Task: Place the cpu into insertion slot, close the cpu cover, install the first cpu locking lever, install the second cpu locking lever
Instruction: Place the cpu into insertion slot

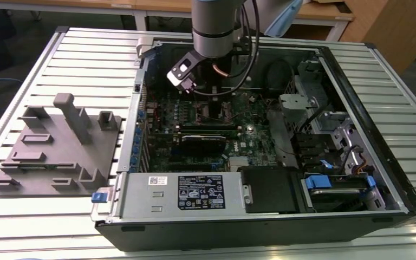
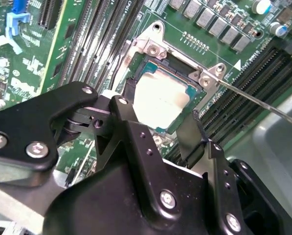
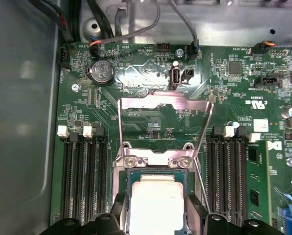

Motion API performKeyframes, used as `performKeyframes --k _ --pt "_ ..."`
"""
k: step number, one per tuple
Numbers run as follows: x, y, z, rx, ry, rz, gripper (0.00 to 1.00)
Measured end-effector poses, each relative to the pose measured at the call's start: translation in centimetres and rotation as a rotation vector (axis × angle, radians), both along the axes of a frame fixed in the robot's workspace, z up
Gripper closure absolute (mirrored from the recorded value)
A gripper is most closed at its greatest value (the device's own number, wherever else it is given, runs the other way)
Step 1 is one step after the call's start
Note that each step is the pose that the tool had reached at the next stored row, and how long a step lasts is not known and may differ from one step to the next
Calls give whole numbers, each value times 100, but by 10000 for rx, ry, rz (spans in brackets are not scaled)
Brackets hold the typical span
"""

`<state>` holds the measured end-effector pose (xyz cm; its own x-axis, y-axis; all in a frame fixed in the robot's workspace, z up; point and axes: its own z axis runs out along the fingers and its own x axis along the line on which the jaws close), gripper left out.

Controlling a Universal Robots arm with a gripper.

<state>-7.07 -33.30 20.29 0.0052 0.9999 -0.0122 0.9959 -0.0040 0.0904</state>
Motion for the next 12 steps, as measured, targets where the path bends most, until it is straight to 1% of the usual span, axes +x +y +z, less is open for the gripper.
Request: performKeyframes --k 2,3,9,10,12 --pt "0 0 32 -2 1 0 39" --pt "0 0 36 -4 0 1 39" --pt "0 0 36 -5 0 0 39" --pt "0 0 36 -6 0 0 41" --pt "0 0 36 -7 0 0 54"
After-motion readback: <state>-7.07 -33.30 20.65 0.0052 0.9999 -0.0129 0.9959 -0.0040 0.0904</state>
